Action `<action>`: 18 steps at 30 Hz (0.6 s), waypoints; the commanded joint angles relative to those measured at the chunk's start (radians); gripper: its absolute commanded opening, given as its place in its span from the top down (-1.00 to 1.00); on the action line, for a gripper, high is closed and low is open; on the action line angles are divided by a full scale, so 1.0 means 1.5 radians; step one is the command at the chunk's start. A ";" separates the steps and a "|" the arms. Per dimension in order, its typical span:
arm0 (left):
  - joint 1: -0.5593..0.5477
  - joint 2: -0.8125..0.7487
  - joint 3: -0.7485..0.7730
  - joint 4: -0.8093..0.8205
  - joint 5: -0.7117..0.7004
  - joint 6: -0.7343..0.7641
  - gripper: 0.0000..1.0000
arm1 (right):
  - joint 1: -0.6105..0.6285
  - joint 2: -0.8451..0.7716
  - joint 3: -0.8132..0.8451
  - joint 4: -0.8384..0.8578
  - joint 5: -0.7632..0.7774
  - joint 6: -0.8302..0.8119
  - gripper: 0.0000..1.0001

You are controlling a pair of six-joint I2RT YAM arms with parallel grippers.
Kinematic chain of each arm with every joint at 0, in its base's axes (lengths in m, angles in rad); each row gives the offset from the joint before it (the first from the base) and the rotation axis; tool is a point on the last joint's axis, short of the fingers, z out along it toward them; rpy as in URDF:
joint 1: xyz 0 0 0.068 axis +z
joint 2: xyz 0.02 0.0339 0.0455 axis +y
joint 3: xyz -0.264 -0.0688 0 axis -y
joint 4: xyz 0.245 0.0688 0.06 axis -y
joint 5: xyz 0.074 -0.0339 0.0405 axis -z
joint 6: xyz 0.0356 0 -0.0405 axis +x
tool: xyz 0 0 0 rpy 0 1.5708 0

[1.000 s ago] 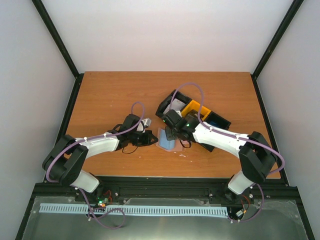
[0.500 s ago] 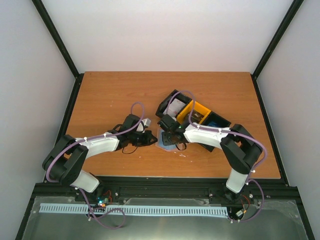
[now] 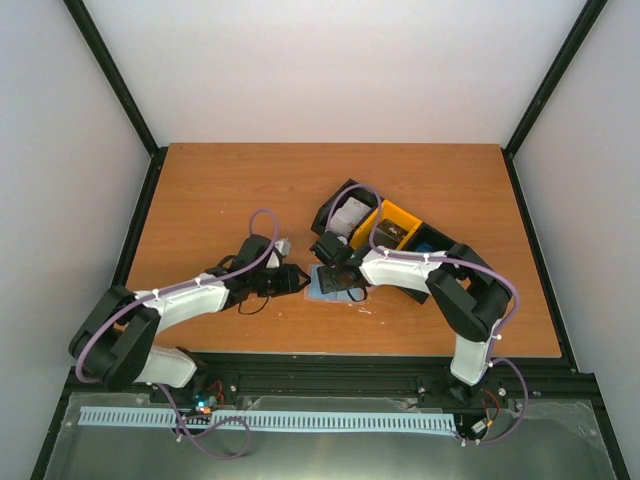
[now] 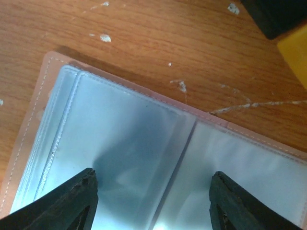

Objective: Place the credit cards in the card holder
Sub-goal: Open the card holder at the center of the board.

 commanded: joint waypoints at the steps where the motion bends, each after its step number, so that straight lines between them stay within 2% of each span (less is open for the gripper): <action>1: -0.005 -0.022 0.002 0.023 -0.014 0.000 0.07 | 0.006 0.032 -0.012 -0.023 0.064 0.019 -0.32; 8: -0.005 -0.023 -0.041 0.149 -0.007 -0.009 0.26 | 0.006 0.004 -0.025 0.025 0.026 0.025 -0.37; 18: -0.005 -0.021 -0.070 0.244 0.011 0.009 0.20 | -0.001 -0.117 -0.010 0.005 0.032 0.022 -0.39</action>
